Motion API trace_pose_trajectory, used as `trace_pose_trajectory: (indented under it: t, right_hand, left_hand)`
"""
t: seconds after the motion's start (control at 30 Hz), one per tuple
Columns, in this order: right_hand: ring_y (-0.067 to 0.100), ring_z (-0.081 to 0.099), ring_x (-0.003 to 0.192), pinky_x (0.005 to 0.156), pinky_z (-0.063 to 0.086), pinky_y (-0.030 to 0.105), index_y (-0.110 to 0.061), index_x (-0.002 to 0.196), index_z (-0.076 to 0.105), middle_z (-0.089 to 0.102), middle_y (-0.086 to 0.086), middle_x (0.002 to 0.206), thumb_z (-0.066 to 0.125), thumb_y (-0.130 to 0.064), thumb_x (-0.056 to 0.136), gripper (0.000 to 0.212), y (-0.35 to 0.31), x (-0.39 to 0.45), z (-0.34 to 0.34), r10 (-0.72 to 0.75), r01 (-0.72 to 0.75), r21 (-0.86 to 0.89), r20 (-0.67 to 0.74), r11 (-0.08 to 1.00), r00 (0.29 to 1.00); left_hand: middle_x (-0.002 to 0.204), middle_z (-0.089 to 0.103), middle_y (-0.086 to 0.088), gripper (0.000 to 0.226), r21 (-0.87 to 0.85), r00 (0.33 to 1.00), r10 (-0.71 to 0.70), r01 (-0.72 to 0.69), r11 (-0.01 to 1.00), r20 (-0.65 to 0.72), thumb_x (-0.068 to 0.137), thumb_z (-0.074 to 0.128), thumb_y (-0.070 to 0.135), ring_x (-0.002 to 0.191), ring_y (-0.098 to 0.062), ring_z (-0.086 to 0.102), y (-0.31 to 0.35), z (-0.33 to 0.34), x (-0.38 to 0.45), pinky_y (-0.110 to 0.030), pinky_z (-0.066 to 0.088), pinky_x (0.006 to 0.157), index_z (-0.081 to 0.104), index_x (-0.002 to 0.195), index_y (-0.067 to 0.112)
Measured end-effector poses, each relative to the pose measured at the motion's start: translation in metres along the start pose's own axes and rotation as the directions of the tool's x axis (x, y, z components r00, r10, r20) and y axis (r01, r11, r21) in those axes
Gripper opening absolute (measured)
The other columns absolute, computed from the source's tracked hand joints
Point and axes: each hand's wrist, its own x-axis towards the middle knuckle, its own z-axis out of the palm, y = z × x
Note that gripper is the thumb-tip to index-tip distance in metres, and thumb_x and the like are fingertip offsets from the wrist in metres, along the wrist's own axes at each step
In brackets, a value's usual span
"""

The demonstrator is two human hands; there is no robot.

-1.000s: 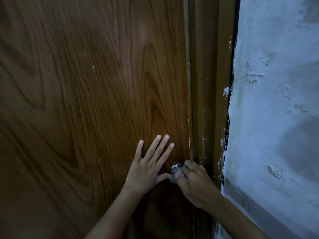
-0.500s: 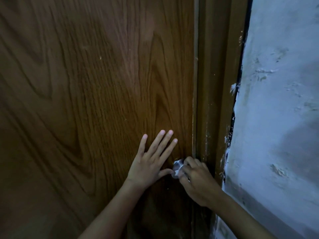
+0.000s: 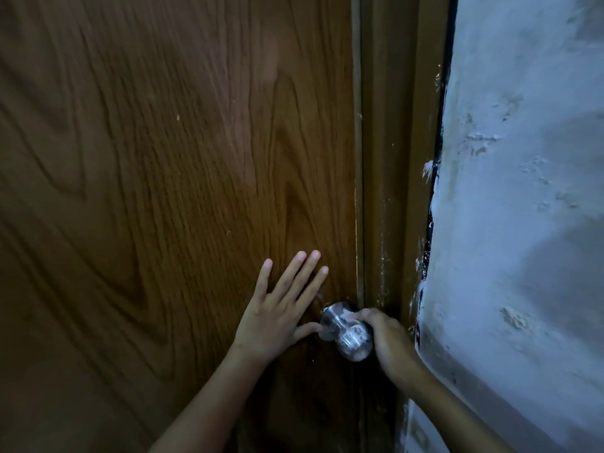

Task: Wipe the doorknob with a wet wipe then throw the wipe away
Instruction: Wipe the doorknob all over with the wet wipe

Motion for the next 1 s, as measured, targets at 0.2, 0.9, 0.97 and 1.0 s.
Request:
trace_pose_trajectory:
  t: [0.2, 0.9, 0.97, 1.0]
  right_hand:
    - [-0.005, 0.053, 0.092, 0.077, 0.042, 0.015, -0.028, 0.092, 0.06, 0.056, -0.014, 0.098, 0.032, -0.034, 0.089, 0.029, 0.003, -0.004, 0.003, -0.335, 0.372, -0.318, 0.167, 0.872, 0.927]
    - [0.02, 0.054, 0.096, 0.078, 0.041, 0.027, -0.01, 0.105, 0.064, 0.052, 0.005, 0.101, 0.038, -0.007, 0.093, 0.029, -0.004, -0.001, -0.013, -0.235, 0.221, -0.382, 0.01, 0.897, 0.972]
    - [0.021, 0.054, 0.1, 0.078, 0.037, 0.023, -0.008, 0.112, 0.062, 0.053, 0.006, 0.104, 0.039, -0.006, 0.094, 0.029, -0.002, -0.001, -0.016, -0.236, 0.226, -0.411, 0.027, 0.883, 0.971]
    - [0.021, 0.054, 0.1, 0.078, 0.036, 0.021, -0.008, 0.114, 0.06, 0.054, 0.008, 0.107, 0.039, -0.006, 0.094, 0.029, 0.0, -0.001, -0.016, -0.238, 0.226, -0.442, 0.029, 0.868, 0.971]
  left_hand:
    - [0.153, 0.003, -0.003, 0.096, 0.018, 1.0, 0.009, -0.009, 1.0, 0.003, 0.074, 0.033, 0.079, 0.142, -0.027, 0.0, 0.001, 0.001, 0.0, -0.052, -0.002, 0.112, 0.014, 0.145, 0.017]
    - [0.151, 0.019, -0.005, 0.094, 0.029, 1.0, 0.017, -0.017, 0.999, -0.01, 0.073, 0.035, 0.079, 0.139, -0.022, 0.015, -0.001, 0.001, 0.0, -0.051, 0.001, 0.111, 0.021, 0.144, 0.018]
    - [0.151, 0.018, -0.005, 0.095, 0.032, 1.0, 0.012, -0.012, 0.999, -0.012, 0.073, 0.036, 0.079, 0.139, -0.022, 0.014, 0.0, 0.001, 0.0, -0.051, 0.001, 0.111, 0.021, 0.144, 0.018]
    - [0.152, 0.016, -0.005, 0.095, 0.034, 1.0, 0.013, -0.013, 0.999, -0.013, 0.073, 0.035, 0.079, 0.14, -0.022, 0.014, 0.0, 0.001, 0.0, -0.051, 0.001, 0.111, 0.02, 0.144, 0.018]
